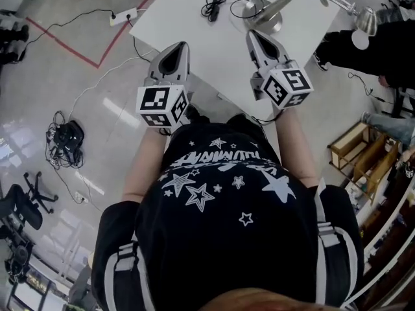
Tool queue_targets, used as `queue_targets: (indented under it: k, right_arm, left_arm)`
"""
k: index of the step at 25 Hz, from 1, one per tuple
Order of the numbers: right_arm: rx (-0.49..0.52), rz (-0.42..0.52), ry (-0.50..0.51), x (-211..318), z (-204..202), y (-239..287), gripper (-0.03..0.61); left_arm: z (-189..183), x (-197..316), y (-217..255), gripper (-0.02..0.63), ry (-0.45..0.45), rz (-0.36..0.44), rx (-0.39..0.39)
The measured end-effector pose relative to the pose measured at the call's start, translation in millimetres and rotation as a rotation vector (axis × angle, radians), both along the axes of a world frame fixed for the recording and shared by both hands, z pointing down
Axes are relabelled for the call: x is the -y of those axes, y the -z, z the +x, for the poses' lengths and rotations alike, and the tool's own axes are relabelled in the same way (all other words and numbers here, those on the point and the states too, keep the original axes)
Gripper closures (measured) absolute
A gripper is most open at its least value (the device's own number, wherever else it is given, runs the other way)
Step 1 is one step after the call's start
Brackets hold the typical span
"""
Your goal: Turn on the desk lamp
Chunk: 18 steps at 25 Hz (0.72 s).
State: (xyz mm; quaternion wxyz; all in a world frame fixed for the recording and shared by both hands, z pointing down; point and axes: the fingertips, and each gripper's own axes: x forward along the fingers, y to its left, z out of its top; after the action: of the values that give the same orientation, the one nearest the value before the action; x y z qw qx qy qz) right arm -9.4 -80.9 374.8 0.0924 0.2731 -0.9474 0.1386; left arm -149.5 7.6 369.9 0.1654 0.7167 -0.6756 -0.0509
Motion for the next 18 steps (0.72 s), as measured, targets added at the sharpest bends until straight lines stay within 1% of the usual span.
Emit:
queue_targets:
  k: [3,6,10,12,16,18]
  right_arm:
    - [-0.014,-0.002,-0.009,-5,6,-1,0.574]
    - [-0.017,-0.019,-0.013,-1,17,-8,0.574]
    - [0.020,-0.069,-0.019,13,28,-15,0.574]
    - [0.043,-0.083,-0.008,17,27,-14,0.574]
    - [0.052,-0.048,0.023,21,30,-4,0.574]
    - [0.064,-0.050,0.026,22,37,-6,0.574]
  left_arm:
    - [4,6,-2,0.604,-0.021,-0.005,-0.014]
    - [12,16,-5,0.604,-0.029,-0.009,-0.004]
    - [27,30,-4,0.604,-0.023,-0.024,-0.012]
    - [36,34,1,0.604,-0.030,-0.029,0.003]
    - [47,44,5,0.605,-0.021,-0.036,0.035]
    - [50,46,1,0.605,-0.012,-0.052,0.051]
